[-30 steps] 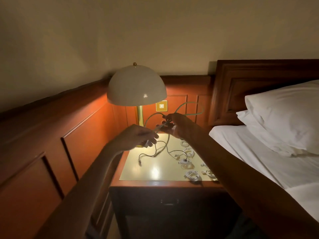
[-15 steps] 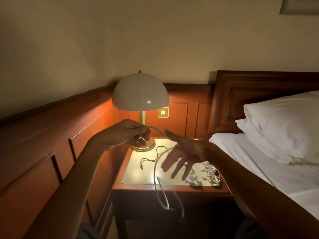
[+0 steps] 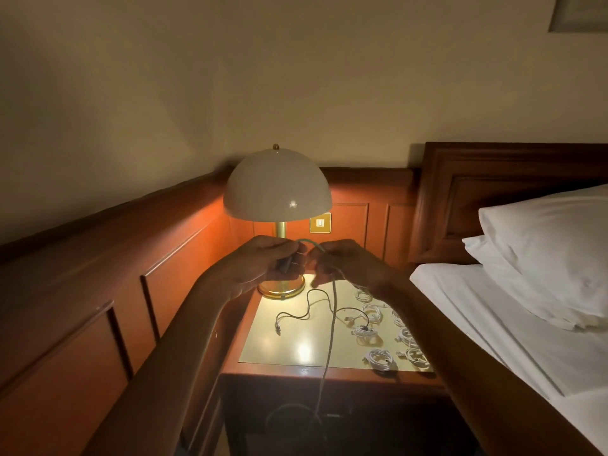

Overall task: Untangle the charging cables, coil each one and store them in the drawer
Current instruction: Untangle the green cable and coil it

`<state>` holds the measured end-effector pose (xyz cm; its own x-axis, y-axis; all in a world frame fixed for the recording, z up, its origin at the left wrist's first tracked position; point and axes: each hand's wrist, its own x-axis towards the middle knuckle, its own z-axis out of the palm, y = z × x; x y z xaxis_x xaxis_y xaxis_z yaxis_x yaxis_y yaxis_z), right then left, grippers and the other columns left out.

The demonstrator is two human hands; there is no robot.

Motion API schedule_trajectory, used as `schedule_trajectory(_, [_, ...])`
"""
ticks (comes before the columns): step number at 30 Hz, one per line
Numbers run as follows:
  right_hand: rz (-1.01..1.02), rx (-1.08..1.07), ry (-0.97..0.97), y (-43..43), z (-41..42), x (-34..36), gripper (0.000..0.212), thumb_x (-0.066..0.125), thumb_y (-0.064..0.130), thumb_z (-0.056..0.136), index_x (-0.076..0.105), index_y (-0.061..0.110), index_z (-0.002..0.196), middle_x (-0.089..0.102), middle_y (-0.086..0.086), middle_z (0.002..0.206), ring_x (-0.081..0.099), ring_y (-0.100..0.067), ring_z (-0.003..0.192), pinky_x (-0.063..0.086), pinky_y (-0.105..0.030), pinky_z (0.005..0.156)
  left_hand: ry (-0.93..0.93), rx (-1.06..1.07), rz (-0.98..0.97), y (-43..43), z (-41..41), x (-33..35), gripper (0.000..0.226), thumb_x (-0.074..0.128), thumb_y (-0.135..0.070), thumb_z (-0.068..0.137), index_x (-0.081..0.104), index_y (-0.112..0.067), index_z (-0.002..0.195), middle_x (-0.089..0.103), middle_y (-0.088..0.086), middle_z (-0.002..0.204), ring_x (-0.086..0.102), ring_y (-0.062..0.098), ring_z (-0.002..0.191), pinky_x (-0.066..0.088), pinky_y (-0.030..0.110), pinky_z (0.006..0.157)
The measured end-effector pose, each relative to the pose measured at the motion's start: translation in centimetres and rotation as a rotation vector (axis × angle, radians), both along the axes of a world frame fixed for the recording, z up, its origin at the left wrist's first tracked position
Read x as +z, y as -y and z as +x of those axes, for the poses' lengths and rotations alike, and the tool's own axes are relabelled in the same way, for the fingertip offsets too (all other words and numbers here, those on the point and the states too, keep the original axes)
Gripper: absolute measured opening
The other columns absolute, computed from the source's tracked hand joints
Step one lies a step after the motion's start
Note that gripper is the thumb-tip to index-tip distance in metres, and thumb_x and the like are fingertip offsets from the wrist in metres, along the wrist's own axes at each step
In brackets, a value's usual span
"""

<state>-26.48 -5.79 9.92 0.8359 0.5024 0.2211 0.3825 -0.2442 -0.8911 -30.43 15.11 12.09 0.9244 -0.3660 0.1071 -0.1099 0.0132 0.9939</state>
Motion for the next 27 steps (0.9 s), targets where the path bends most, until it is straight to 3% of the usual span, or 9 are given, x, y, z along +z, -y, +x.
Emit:
schedule_trajectory(3, [0.062, 0.036, 0.138, 0.4, 0.4, 0.9, 0.023, 0.053, 0.019, 0.103, 0.075, 0.015, 0.109, 0.048, -0.008, 0.067, 0.052, -0.018, 0.06, 0.059, -0.038, 0.068, -0.039, -0.138, 0.139, -0.2, -0.9, -0.1, 0.027, 0.049, -0.017, 0.1, 0.067, -0.002, 0.113, 0.073, 0.007, 0.091, 0.072, 0.016, 0.083, 0.056, 0.023, 0.072])
schedule_trajectory(7, [0.085, 0.111, 0.181, 0.0, 0.8, 0.8, 0.024, 0.053, 0.017, 0.102, 0.073, 0.026, 0.111, 0.056, -0.025, 0.071, 0.053, -0.027, 0.059, 0.054, -0.028, 0.055, -0.052, -0.303, 0.194, 0.3, -2.0, -0.7, 0.032, 0.052, -0.027, 0.089, 0.067, -0.008, 0.11, 0.076, 0.006, 0.097, 0.073, 0.019, 0.092, 0.057, 0.025, 0.078])
schedule_trajectory(9, [0.128, 0.122, 0.156, -0.6, 0.6, -0.6, 0.027, 0.053, 0.019, 0.103, 0.074, 0.018, 0.086, 0.057, -0.034, 0.072, 0.053, -0.024, 0.053, 0.048, -0.025, 0.049, -0.023, -0.258, 0.018, 0.8, -1.7, -1.3, 0.03, 0.051, -0.024, 0.09, 0.066, -0.009, 0.111, 0.075, 0.008, 0.102, 0.072, 0.021, 0.098, 0.057, 0.026, 0.08])
schedule_trajectory(11, [0.165, 0.065, 0.126, -1.6, 0.1, -3.5, 0.03, 0.055, 0.026, 0.1, 0.067, 0.017, 0.075, 0.051, -0.02, 0.058, 0.048, -0.018, 0.044, 0.043, -0.023, 0.048, -0.028, -0.179, -0.238, 1.1, -0.6, -2.0, 0.031, 0.05, -0.02, 0.09, 0.065, -0.007, 0.114, 0.073, 0.01, 0.109, 0.07, 0.021, 0.103, 0.057, 0.027, 0.083])
schedule_trajectory(15, [0.034, -0.007, 0.085, -3.8, -2.2, -9.8, 0.039, 0.046, 0.039, 0.103, 0.063, 0.006, 0.117, 0.045, 0.007, 0.054, 0.038, -0.007, 0.039, 0.032, -0.024, 0.039, -0.004, 0.07, -0.581, 1.2, 2.8, -3.9, 0.027, 0.05, -0.018, 0.097, 0.062, -0.006, 0.118, 0.071, 0.009, 0.117, 0.067, 0.02, 0.112, 0.054, 0.03, 0.096])
schedule_trajectory(19, [-0.316, -0.104, 0.363, -3.3, -3.3, -8.0, 0.029, 0.046, 0.022, 0.106, 0.071, 0.009, 0.109, 0.068, 0.004, 0.083, 0.058, 0.004, 0.065, 0.04, -0.011, 0.062, 0.247, 0.32, -0.152, 0.5, 4.6, -6.3, 0.017, 0.054, -0.009, 0.098, 0.067, -0.013, 0.11, 0.07, 0.01, 0.111, 0.066, 0.02, 0.105, 0.054, 0.028, 0.091])
schedule_trajectory(21, [-0.458, -0.157, 0.457, -2.3, -3.1, -4.5, 0.026, 0.051, 0.025, 0.104, 0.074, 0.013, 0.103, 0.074, -0.002, 0.094, 0.062, -0.007, 0.076, 0.046, -0.027, 0.074, 0.343, 0.232, 0.122, -0.1, 4.7, -6.9, 0.018, 0.055, -0.011, 0.098, 0.069, -0.017, 0.107, 0.072, 0.005, 0.1, 0.067, 0.016, 0.095, 0.054, 0.03, 0.089])
schedule_trajectory(24, [-0.613, -0.151, 0.593, -0.7, -2.3, 0.5, 0.023, 0.064, 0.032, 0.096, 0.077, 0.013, 0.097, 0.071, 0.0, 0.084, 0.056, -0.007, 0.063, 0.045, -0.027, 0.065, 0.374, 0.015, 0.383, -0.7, 3.8, -6.2, 0.025, 0.051, -0.017, 0.101, 0.07, -0.003, 0.111, 0.073, 0.002, 0.09, 0.07, 0.009, 0.083, 0.053, 0.025, 0.077])
schedule_trajectory(27, [-0.536, -0.1, 0.596, 0.2, -1.5, 4.0, 0.016, 0.077, 0.031, 0.086, 0.079, 0.015, 0.088, 0.069, 0.008, 0.07, 0.056, 0.001, 0.054, 0.037, -0.01, 0.056, 0.304, -0.143, 0.317, -0.6, 2.2, -5.1, 0.04, 0.041, -0.027, 0.102, 0.064, 0.0, 0.121, 0.071, 0.005, 0.091, 0.066, 0.013, 0.082, 0.051, 0.025, 0.077])
